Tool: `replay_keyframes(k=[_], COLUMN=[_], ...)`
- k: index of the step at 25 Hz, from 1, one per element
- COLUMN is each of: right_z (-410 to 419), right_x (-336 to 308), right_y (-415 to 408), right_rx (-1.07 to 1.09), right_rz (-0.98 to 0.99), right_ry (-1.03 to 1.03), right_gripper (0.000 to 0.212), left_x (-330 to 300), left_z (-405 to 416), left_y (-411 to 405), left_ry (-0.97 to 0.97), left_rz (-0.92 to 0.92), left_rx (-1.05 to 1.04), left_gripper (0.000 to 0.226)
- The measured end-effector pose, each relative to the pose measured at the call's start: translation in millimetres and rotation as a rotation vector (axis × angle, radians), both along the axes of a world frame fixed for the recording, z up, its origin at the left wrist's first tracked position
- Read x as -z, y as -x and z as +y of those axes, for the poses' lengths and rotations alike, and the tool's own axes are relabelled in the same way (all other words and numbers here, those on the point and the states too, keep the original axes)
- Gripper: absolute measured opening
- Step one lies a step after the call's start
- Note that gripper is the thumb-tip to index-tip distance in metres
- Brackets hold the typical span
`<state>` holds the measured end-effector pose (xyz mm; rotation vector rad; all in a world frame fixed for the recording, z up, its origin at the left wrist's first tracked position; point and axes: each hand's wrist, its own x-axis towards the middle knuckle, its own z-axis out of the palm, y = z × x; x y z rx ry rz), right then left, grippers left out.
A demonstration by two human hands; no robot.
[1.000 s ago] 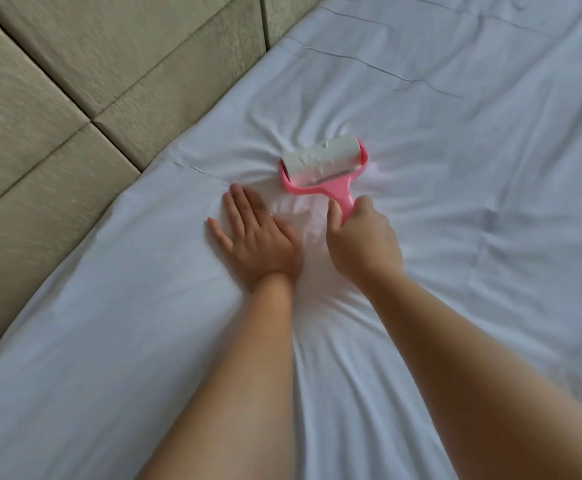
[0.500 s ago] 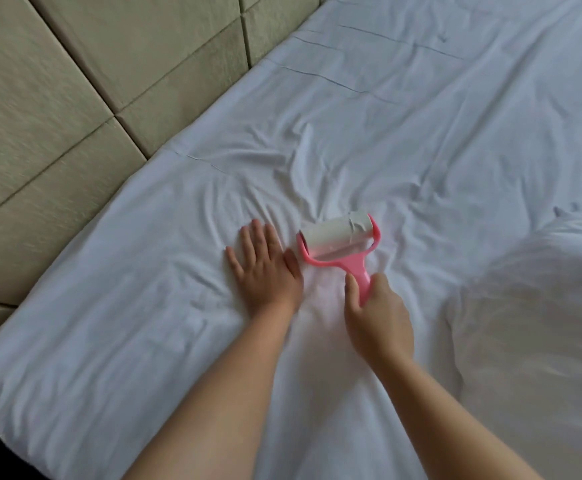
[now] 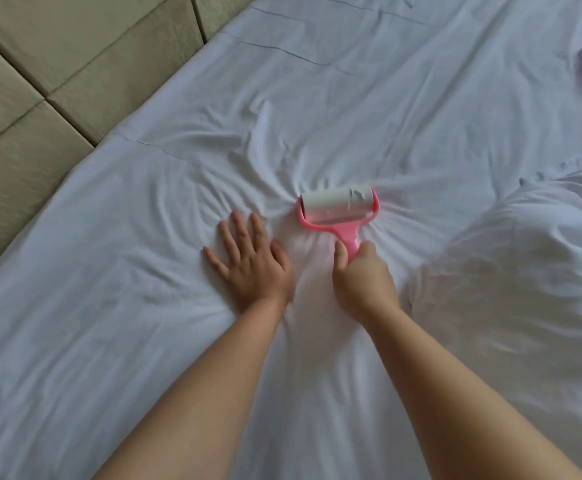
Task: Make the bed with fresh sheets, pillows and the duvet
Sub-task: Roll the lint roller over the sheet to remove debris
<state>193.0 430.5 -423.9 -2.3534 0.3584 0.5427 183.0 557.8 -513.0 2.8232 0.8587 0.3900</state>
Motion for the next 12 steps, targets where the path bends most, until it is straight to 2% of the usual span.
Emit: replay_keyframes(k=[3,12], right_z=[3.4,20.3], right_x=[4.1,15.9], right_y=[-29.3,-90.6], right_rx=[-0.038,-0.094], right_rz=[-0.012,-0.015], right_ry=[-0.017,-0.032], right_gripper=[0.035,0.032], left_x=[10.1,29.5], left_z=[5.6,27.3], left_y=[-22.6,-86.3], left_ry=[-0.024,-0.155], left_rz=[-0.089,-0.202], left_rx=[-0.012,-0.020], left_gripper=[0.057,0.055])
